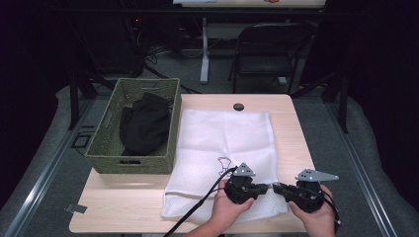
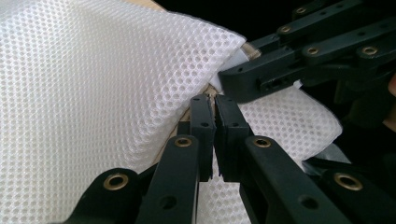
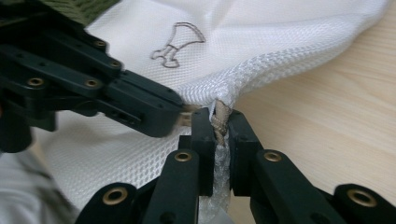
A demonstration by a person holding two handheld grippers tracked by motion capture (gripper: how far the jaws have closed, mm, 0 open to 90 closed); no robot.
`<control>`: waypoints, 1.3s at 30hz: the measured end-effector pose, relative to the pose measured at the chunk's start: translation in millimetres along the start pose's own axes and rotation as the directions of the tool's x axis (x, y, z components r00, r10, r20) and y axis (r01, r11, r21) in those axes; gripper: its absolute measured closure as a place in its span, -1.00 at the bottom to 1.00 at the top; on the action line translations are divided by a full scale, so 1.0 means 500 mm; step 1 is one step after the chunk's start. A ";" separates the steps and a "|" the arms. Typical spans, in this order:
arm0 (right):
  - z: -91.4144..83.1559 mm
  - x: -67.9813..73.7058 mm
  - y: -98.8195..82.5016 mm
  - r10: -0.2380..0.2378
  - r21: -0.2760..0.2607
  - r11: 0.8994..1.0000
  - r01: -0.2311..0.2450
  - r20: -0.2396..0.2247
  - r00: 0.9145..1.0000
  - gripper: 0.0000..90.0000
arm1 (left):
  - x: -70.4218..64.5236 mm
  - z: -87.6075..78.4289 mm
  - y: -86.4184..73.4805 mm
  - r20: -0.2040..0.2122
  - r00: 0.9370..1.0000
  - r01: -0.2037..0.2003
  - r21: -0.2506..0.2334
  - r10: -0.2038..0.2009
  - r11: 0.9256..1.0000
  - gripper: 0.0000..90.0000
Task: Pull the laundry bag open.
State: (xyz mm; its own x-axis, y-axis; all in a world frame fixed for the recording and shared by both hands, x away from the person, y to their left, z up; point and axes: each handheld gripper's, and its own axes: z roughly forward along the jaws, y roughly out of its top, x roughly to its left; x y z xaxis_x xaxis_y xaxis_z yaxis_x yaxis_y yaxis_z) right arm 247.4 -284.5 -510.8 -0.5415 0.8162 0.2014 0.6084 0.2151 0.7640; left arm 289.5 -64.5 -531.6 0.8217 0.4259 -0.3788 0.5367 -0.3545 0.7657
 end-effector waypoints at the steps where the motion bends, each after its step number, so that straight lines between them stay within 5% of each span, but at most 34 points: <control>1: 0.000 0.000 0.000 0.000 0.000 1.000 0.000 0.000 1.000 0.85 | 0.000 0.000 0.000 0.000 1.000 0.000 0.000 0.000 1.000 0.94; 2: -0.004 -0.004 -0.001 -0.001 -0.003 1.000 0.001 0.049 0.999 0.86 | 0.003 -0.001 -0.002 -0.009 1.000 0.003 -0.003 -0.003 1.000 0.94; 4: -0.008 -0.010 -0.002 0.016 -0.011 1.000 -0.016 0.055 0.998 0.86 | 0.012 -0.006 -0.006 -0.002 0.999 0.034 -0.005 -0.034 0.999 0.94; 6: -0.013 -0.019 -0.004 0.051 -0.024 0.998 -0.051 0.032 0.998 0.86 | 0.015 -0.009 -0.007 0.005 0.999 0.037 -0.004 -0.037 0.999 0.94; 10: -0.007 -0.012 -0.003 0.018 -0.008 1.000 -0.017 0.059 0.998 0.86 | 0.013 -0.010 -0.011 -0.007 1.000 0.027 -0.004 -0.027 1.000 0.94; 21: -0.002 -0.012 -0.005 0.020 -0.009 1.000 -0.020 0.044 0.999 0.86 | 0.015 -0.020 -0.014 -0.009 1.000 0.010 0.004 -0.010 1.000 0.94; 25: -0.006 -0.018 -0.007 0.016 -0.004 1.000 -0.016 0.082 0.996 0.86 | 0.023 -0.027 -0.021 -0.023 0.999 0.024 0.005 -0.024 1.000 0.94; 39: -0.003 -0.021 -0.010 0.026 0.000 1.000 -0.026 0.078 0.997 0.86 | 0.037 -0.054 -0.036 -0.027 0.999 0.037 0.014 -0.037 0.999 0.94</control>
State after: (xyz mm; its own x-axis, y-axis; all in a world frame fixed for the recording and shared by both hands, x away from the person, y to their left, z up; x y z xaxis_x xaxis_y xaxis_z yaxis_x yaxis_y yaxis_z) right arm 249.2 -295.1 -515.6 -0.4788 0.8608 0.1727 0.6219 0.1938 0.7587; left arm 290.0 -27.8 -538.4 0.7960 0.4607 -0.3925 0.5693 -0.3499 0.7439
